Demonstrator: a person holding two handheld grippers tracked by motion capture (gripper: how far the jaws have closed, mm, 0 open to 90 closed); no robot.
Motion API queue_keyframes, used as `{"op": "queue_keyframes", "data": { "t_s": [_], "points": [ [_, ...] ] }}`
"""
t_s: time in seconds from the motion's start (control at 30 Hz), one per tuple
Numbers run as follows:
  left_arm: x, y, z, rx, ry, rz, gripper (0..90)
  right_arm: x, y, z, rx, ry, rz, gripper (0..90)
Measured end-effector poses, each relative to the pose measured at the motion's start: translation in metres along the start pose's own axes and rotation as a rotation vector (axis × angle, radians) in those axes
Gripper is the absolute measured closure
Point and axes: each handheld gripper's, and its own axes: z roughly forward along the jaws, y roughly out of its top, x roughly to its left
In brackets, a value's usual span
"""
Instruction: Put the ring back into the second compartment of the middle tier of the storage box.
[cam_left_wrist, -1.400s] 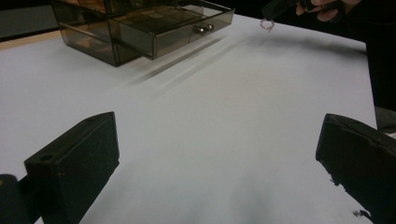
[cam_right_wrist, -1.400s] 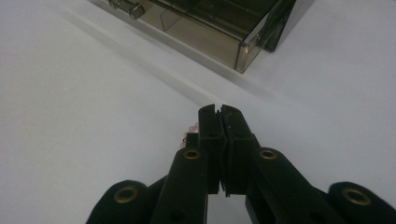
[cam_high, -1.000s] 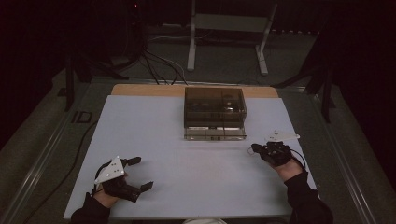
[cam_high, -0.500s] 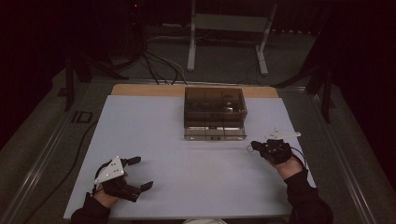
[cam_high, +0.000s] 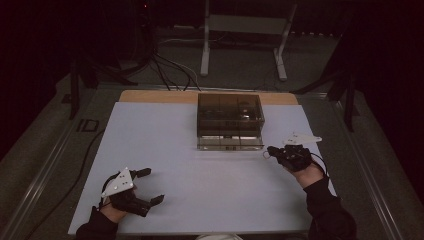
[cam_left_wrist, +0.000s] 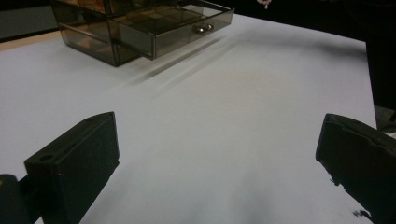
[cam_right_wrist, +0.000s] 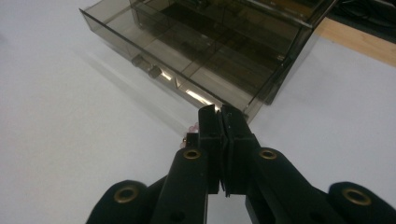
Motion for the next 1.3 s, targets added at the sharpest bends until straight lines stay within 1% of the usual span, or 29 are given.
{"op": "queue_keyframes", "data": {
  "t_s": [0.07,0.17,0.27,0.33,0.43,0.53,0.67,0.77,0.87,0.93,1.07,1.13,1.3],
  "points": [
    [0.000,0.000,0.000,-0.007,0.000,0.002,0.9,0.000,0.003,0.000,-0.002,0.001,-0.003,88.8],
    [0.000,0.000,0.000,0.002,0.001,0.000,0.9,0.001,0.007,0.000,-0.007,0.002,-0.007,88.8],
    [0.000,0.000,0.000,-0.005,0.001,0.003,0.9,0.001,0.010,0.001,-0.011,0.003,-0.010,88.8],
    [0.000,0.000,0.000,0.000,0.004,0.002,0.9,0.002,0.013,0.001,-0.015,0.006,-0.008,88.8],
    [0.001,0.000,-0.001,-0.008,0.002,-0.003,0.9,0.003,0.016,0.002,-0.018,0.008,-0.017,88.8],
    [0.000,0.000,0.000,0.003,0.000,0.000,0.9,0.004,0.020,0.003,-0.020,0.011,-0.023,88.8],
    [0.000,0.000,0.000,-0.004,0.000,0.000,0.9,0.004,0.024,0.005,-0.021,0.011,-0.029,88.8],
    [0.001,0.000,0.000,0.001,0.001,-0.002,0.9,0.004,0.027,0.006,-0.022,0.013,-0.034,88.8],
    [0.000,0.000,0.000,-0.008,0.000,-0.001,0.9,0.004,0.030,0.008,-0.026,0.015,-0.034,88.8],
    [0.000,0.000,0.000,0.002,0.001,0.000,0.9,0.005,0.032,0.009,-0.028,0.017,-0.034,88.8],
    [0.000,0.000,0.000,-0.008,0.001,-0.002,0.9,0.005,0.036,0.011,-0.033,0.021,-0.036,88.8],
    [0.001,-0.001,0.000,0.001,0.001,0.000,0.9,0.005,0.038,0.012,-0.035,0.024,-0.038,88.8],
    [0.000,0.000,0.000,0.000,-0.001,-0.002,0.9,0.006,0.041,0.015,-0.039,0.030,-0.038,88.8]
  ]
}}
